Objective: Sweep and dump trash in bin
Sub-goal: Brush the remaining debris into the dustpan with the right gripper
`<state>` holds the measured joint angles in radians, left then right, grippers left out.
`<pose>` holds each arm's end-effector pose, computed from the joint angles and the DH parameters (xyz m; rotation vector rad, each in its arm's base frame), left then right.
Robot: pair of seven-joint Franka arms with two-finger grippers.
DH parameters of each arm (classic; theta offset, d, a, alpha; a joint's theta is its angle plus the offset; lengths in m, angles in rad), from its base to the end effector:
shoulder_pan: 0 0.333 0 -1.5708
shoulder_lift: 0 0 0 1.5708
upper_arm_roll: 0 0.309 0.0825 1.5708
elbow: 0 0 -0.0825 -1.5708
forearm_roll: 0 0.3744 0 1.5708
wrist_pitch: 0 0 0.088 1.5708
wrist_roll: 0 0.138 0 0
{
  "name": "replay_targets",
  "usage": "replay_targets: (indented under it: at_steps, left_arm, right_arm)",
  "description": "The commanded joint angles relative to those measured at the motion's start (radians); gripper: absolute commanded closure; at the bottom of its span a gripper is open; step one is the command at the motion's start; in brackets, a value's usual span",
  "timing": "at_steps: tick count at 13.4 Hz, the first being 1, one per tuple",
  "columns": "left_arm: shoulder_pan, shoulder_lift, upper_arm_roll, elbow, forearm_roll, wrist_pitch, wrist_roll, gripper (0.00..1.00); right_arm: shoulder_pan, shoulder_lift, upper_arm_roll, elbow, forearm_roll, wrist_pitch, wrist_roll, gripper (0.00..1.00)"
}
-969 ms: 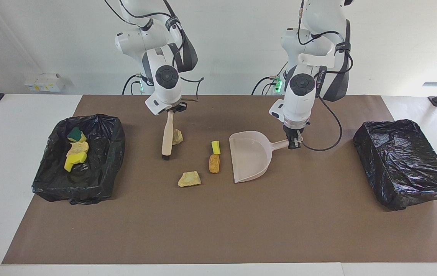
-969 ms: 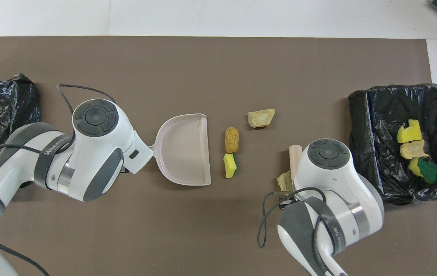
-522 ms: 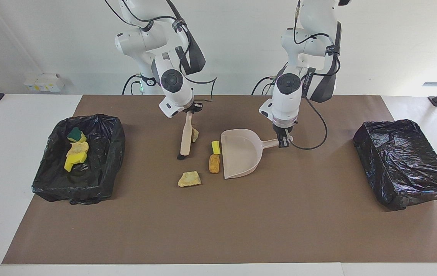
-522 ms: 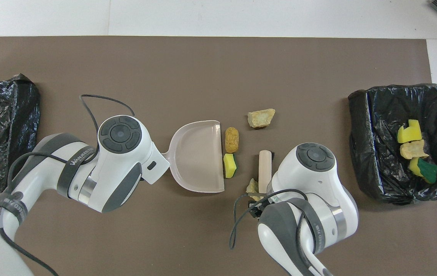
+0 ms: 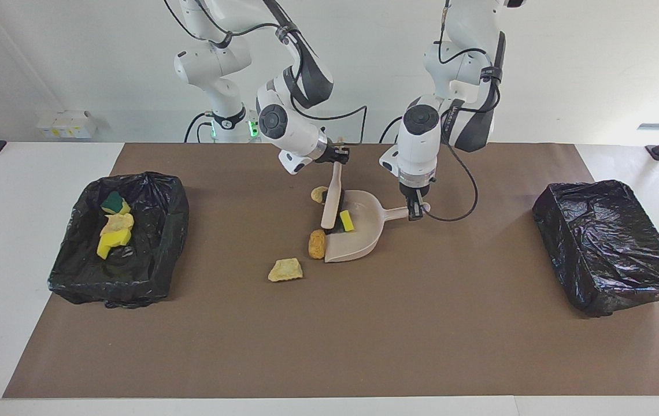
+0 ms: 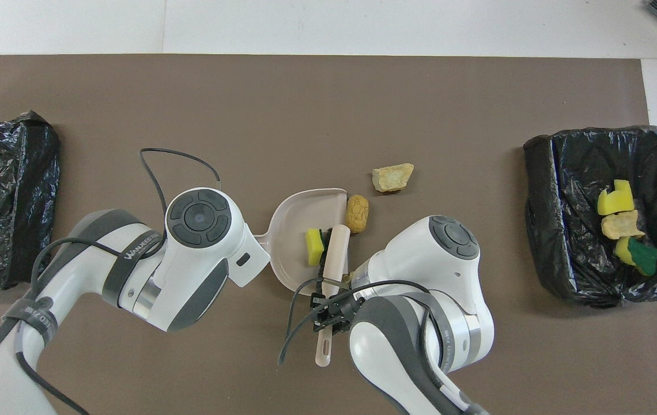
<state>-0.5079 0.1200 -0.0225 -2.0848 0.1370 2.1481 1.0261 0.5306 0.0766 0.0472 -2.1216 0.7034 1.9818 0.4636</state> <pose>0.4790 -0.2701 0.3323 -2.0844 2.2216 0.1246 0.4088 0.3370 0.3459 -2.6158 0.3261 0.6611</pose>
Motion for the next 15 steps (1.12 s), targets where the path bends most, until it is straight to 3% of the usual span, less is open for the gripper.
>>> replay_targets:
  at_steps: [1, 4, 7, 10, 12, 15]
  left_arm:
    - [-0.027, -0.014, 0.012, -0.063, -0.029, 0.1, -0.003, 1.0]
    - [-0.008, 0.006, 0.016, -0.034, -0.089, 0.098, 0.005, 1.0]
    - [0.037, 0.003, 0.015, -0.017, -0.103, 0.061, 0.009, 1.0]
    - [0.048, 0.003, 0.016, 0.008, -0.106, -0.014, -0.007, 1.0]
    - [0.049, 0.0, 0.019, 0.012, -0.106, -0.066, -0.018, 1.0]
    - [0.037, -0.008, 0.021, 0.002, -0.106, -0.071, -0.059, 1.0]
  right_arm:
    - [-0.012, 0.003, -0.009, 0.107, -0.033, -0.094, 0.004, 1.0]
    - [-0.076, 0.005, -0.004, 0.239, -0.279, -0.274, -0.032, 1.0]
    - [-0.109, 0.014, -0.009, 0.238, -0.551, -0.273, -0.113, 1.0]
    - [-0.162, 0.08, -0.006, 0.267, -0.822, -0.21, -0.294, 1.0]
    - [-0.179, 0.162, -0.006, 0.339, -0.983, -0.176, -0.365, 1.0]
    - [-0.164, 0.221, -0.003, 0.324, -1.052, -0.152, -0.368, 1.0]
